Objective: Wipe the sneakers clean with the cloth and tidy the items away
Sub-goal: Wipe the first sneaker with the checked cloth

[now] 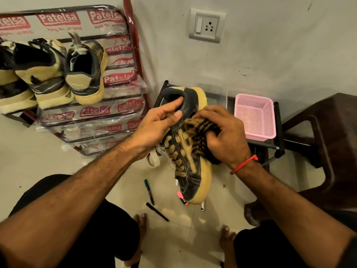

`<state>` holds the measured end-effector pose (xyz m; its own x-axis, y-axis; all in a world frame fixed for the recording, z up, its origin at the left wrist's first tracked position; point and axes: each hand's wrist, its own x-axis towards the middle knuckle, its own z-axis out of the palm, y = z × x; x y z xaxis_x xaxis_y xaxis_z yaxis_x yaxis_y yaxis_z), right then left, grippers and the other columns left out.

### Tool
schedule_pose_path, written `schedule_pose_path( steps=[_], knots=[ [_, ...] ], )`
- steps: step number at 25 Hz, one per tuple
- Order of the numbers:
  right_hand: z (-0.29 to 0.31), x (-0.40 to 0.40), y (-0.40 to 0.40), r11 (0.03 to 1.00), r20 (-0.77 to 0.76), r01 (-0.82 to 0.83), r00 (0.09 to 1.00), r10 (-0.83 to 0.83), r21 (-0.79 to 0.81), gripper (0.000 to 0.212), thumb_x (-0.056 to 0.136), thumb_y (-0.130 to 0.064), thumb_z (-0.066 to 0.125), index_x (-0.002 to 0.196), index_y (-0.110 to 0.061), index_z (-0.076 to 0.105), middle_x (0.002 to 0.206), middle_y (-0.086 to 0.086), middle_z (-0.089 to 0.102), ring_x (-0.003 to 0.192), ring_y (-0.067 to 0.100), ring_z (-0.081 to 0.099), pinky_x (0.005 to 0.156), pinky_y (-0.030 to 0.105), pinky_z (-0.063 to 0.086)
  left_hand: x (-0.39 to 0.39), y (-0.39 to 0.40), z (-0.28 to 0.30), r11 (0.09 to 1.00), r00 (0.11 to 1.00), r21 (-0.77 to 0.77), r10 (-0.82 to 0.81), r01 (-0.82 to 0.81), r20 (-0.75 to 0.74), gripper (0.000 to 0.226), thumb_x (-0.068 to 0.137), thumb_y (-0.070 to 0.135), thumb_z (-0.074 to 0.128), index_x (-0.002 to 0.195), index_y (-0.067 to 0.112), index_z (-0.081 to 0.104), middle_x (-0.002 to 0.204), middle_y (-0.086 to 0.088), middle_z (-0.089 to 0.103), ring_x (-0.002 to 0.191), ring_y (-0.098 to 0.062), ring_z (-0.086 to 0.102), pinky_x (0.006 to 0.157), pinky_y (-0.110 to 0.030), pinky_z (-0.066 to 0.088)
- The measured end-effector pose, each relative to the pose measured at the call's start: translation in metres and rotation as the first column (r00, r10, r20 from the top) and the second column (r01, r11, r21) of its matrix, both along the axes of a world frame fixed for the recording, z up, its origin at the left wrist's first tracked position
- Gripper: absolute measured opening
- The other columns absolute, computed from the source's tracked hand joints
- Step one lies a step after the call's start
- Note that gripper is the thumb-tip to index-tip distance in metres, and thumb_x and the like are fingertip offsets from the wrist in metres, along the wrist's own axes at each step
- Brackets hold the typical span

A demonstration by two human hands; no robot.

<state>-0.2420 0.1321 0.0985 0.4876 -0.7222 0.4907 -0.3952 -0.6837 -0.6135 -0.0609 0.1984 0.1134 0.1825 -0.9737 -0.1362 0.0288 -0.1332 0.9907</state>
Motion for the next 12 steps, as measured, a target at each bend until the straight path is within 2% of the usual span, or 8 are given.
schedule_pose_path(
  steps=[3,4,6,7,9,10,11,12],
  knots=[
    [-0.002,-0.004,-0.009,0.998,-0.019,0.069,0.997,-0.069,0.014,0.037,0.078,-0.001,0.054,0.109,-0.010,0.072,0.115,0.005,0.065,0.109,0.015,0.057,0.098,0.017,0.045,-0.002,-0.002,-0.002,0.999,0.999,-0.008,0.035,-0.035,-0.029,0.047,0.101,0.003,0.051,0.147,0.015,0.048,0.126,0.007,0.068,0.116,-0.004,0.065,0.096,-0.019,0.052],
    [-0.002,-0.006,-0.008,0.998,-0.056,0.043,0.998,-0.041,0.034,0.037,0.078,0.000,0.055,0.110,-0.010,0.071,0.115,0.005,0.064,0.109,0.014,0.056,0.099,0.020,0.047,0.000,-0.003,-0.003,0.996,0.993,0.002,0.092,-0.092,-0.073,0.046,0.102,0.004,0.052,0.147,0.014,0.049,0.126,0.005,0.069,0.115,-0.007,0.067,0.094,-0.021,0.054],
    [-0.006,-0.007,-0.001,0.989,-0.169,-0.111,0.977,0.126,0.099,0.036,0.080,-0.006,0.053,0.112,-0.010,0.071,0.117,0.007,0.063,0.108,0.013,0.053,0.099,0.030,0.050,0.007,-0.005,-0.003,0.971,0.955,0.042,0.237,-0.234,-0.177,0.045,0.102,0.003,0.052,0.146,0.014,0.052,0.123,0.000,0.072,0.110,-0.012,0.070,0.089,-0.025,0.058],
    [-0.007,-0.007,0.006,0.969,-0.259,-0.212,0.936,0.238,0.126,0.038,0.082,-0.015,0.050,0.112,-0.010,0.071,0.118,0.007,0.062,0.108,0.016,0.054,0.097,0.032,0.051,0.011,-0.005,-0.003,0.951,0.931,0.066,0.310,-0.303,-0.191,0.045,0.102,0.003,0.051,0.145,0.014,0.053,0.123,-0.002,0.073,0.108,-0.012,0.071,0.089,-0.027,0.059],
    [-0.011,-0.005,0.017,0.911,-0.481,-0.359,0.774,0.411,0.201,0.040,0.084,-0.025,0.048,0.116,-0.012,0.069,0.123,0.006,0.058,0.111,0.022,0.055,0.095,0.034,0.051,0.020,-0.004,-0.003,0.914,0.906,0.091,0.405,-0.396,-0.123,0.044,0.102,0.005,0.051,0.144,0.017,0.054,0.123,-0.002,0.072,0.108,-0.012,0.071,0.088,-0.029,0.060],
    [-0.011,-0.005,0.018,0.887,-0.548,-0.374,0.698,0.461,0.269,0.037,0.086,-0.019,0.052,0.119,-0.014,0.068,0.126,0.004,0.056,0.115,0.022,0.053,0.097,0.035,0.050,0.022,-0.003,-0.003,0.911,0.909,0.097,0.409,-0.402,-0.074,0.044,0.103,0.006,0.052,0.144,0.019,0.054,0.121,0.000,0.073,0.106,-0.011,0.071,0.085,-0.027,0.061],
    [-0.010,-0.006,0.015,0.867,-0.555,-0.364,0.667,0.498,0.340,0.036,0.086,-0.011,0.056,0.121,-0.015,0.067,0.128,0.002,0.055,0.118,0.020,0.052,0.100,0.033,0.049,0.023,-0.002,-0.004,0.918,0.922,0.099,0.387,-0.383,-0.025,0.044,0.103,0.007,0.052,0.144,0.020,0.054,0.119,0.002,0.073,0.104,-0.010,0.072,0.082,-0.025,0.061],
    [-0.008,-0.008,0.011,0.851,-0.513,-0.351,0.684,0.518,0.391,0.039,0.085,-0.004,0.058,0.121,-0.016,0.067,0.128,0.000,0.056,0.119,0.016,0.051,0.101,0.030,0.047,0.022,-0.001,-0.005,0.930,0.935,0.097,0.355,-0.355,0.020,0.044,0.102,0.008,0.053,0.144,0.020,0.054,0.117,0.003,0.074,0.102,-0.009,0.073,0.081,-0.024,0.061]
  ],
)
